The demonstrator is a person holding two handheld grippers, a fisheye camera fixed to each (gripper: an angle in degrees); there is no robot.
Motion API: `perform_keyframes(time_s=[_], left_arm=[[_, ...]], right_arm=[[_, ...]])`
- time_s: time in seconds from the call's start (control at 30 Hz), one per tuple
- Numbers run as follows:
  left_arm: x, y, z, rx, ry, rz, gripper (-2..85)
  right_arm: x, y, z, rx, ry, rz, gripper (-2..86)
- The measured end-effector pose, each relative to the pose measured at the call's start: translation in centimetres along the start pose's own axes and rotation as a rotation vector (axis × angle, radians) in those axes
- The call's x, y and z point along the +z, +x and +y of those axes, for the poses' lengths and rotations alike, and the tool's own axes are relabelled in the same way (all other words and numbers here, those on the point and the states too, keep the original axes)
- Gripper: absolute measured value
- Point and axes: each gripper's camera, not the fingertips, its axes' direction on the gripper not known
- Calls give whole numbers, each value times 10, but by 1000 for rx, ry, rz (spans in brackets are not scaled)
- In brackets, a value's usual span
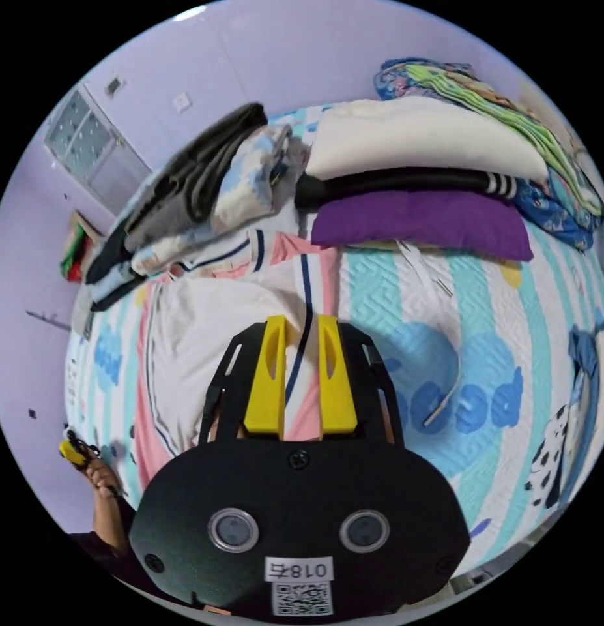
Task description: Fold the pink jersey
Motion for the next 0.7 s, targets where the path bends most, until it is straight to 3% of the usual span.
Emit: perform_keyframes(time_s=[0.1,0.3,0.5,0.7], left_arm=[[-3,4,-5,-1,-2,2,-10],[-8,14,-16,-3,-6,-4,-10],[-15,26,-30,-5,-10,-17,-10],[-20,40,-47,-8,-14,-18,-10]], right_arm=[[-22,-5,36,-132,78,-112,67],[-15,-15,82,-287,57,-91,91],[27,-46,101,-511,-30,138,93],[45,-50,104,-537,4,176,47]])
